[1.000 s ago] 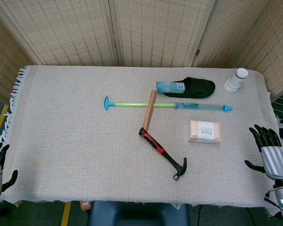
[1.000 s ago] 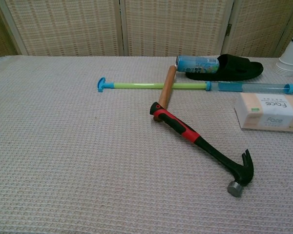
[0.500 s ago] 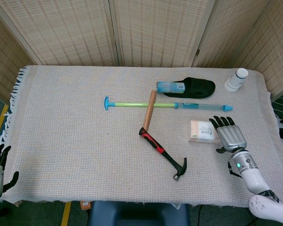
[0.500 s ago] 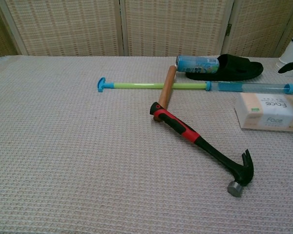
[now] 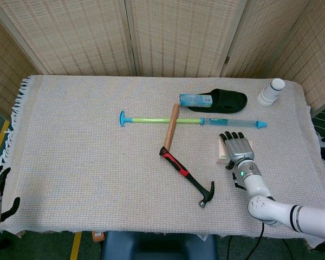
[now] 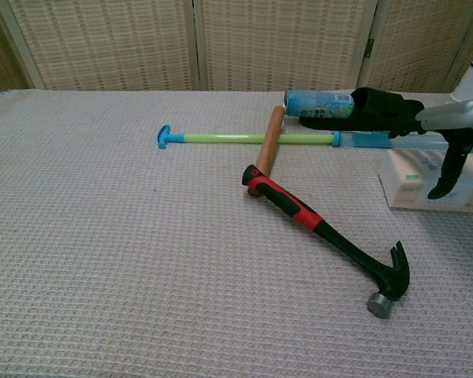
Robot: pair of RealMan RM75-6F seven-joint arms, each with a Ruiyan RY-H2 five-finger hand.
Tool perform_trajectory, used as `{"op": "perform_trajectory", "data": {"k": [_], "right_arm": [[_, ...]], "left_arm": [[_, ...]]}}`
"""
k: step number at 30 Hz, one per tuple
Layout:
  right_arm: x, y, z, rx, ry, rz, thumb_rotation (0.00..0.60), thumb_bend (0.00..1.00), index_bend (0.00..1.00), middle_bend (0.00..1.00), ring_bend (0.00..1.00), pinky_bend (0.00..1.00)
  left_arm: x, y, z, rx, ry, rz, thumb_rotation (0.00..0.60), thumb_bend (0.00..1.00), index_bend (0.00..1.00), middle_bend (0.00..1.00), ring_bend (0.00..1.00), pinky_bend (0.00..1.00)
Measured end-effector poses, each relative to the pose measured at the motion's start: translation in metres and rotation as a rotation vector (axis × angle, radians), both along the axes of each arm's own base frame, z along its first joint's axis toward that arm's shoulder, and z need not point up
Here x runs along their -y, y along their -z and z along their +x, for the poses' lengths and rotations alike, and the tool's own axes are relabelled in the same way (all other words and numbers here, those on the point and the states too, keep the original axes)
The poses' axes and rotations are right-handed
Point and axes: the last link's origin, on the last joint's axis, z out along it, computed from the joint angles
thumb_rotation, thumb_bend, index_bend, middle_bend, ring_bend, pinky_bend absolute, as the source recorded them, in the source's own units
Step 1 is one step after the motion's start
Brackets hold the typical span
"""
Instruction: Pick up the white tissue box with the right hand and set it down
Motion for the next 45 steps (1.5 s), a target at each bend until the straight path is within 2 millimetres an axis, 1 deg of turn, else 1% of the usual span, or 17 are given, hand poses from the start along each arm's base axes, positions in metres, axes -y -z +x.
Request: {"op": "perform_trajectory", "data": {"k": [3, 7, 13, 18, 21, 24, 27, 30, 35, 38, 41, 44, 45], "right_arm": [[0.004, 0.002, -0.004, 0.002, 0.022, -0.010, 0.600, 0.09, 0.00, 0.02, 0.00, 0.00], [0.005, 0.003, -0.007, 0.004, 0.032, -0.009, 0.600, 0.09, 0.01, 0.03, 0.00, 0.00], [0.007, 0.007, -0.012, 0.005, 0.053, -0.010, 0.600, 0.09, 0.04, 0.08, 0.00, 0.00], [0.007, 0.011, -0.014, 0.002, 0.058, -0.006, 0.600, 0.09, 0.10, 0.12, 0.00, 0.00], [0.008, 0.012, -0.014, 0.002, 0.059, -0.011, 0.600, 0.09, 0.15, 0.15, 0.01, 0.00], [0.010, 0.013, -0.014, 0.001, 0.054, -0.019, 0.600, 0.09, 0.21, 0.20, 0.03, 0.00], [0.010, 0.013, -0.015, -0.009, 0.047, -0.027, 0.600, 0.09, 0.33, 0.28, 0.10, 0.00], [0.011, 0.013, -0.015, -0.009, 0.036, -0.036, 0.600, 0.10, 0.41, 0.34, 0.17, 0.00], [0.011, 0.011, -0.013, 0.017, 0.000, -0.061, 0.600, 0.14, 0.45, 0.38, 0.21, 0.00], [0.010, 0.009, -0.009, 0.080, -0.027, -0.085, 0.600, 0.14, 0.50, 0.41, 0.24, 0.00], [0.009, 0.005, -0.006, 0.208, -0.044, -0.135, 0.600, 0.14, 0.53, 0.45, 0.30, 0.00], [0.009, 0.001, -0.006, 0.410, -0.039, -0.227, 0.600, 0.16, 0.54, 0.46, 0.31, 0.00], [0.009, -0.001, -0.007, 0.506, -0.032, -0.261, 0.600, 0.17, 0.54, 0.46, 0.31, 0.00]], "left_arm": [[0.000, 0.000, 0.000, 0.002, -0.001, 0.001, 0.600, 0.34, 0.10, 0.00, 0.00, 0.17], [0.000, 0.000, -0.001, 0.002, -0.001, 0.000, 0.600, 0.34, 0.10, 0.00, 0.00, 0.17], [-0.001, 0.000, -0.001, 0.002, -0.004, -0.004, 0.600, 0.34, 0.10, 0.00, 0.00, 0.17], [-0.002, 0.000, -0.003, 0.004, -0.011, -0.003, 0.600, 0.34, 0.10, 0.00, 0.00, 0.17], [-0.002, 0.000, -0.002, 0.004, -0.009, -0.005, 0.600, 0.34, 0.10, 0.00, 0.00, 0.17], [-0.002, 0.000, -0.003, 0.005, -0.009, -0.007, 0.600, 0.34, 0.10, 0.00, 0.00, 0.17], [-0.002, 0.000, -0.003, 0.006, -0.011, -0.005, 0.600, 0.34, 0.10, 0.00, 0.00, 0.17], [-0.002, 0.000, -0.003, 0.006, -0.010, -0.006, 0.600, 0.34, 0.10, 0.00, 0.00, 0.17], [-0.002, 0.000, -0.003, 0.005, -0.009, -0.008, 0.600, 0.34, 0.10, 0.00, 0.00, 0.17], [-0.002, 0.000, -0.003, 0.004, -0.007, -0.006, 0.600, 0.34, 0.10, 0.00, 0.00, 0.17], [-0.001, 0.000, -0.002, 0.003, -0.006, -0.004, 0.600, 0.35, 0.10, 0.00, 0.00, 0.17], [-0.001, 0.000, -0.002, 0.003, -0.006, -0.006, 0.600, 0.34, 0.10, 0.00, 0.00, 0.17], [-0.001, 0.000, -0.002, 0.002, -0.006, -0.006, 0.600, 0.34, 0.10, 0.00, 0.00, 0.17]]}}
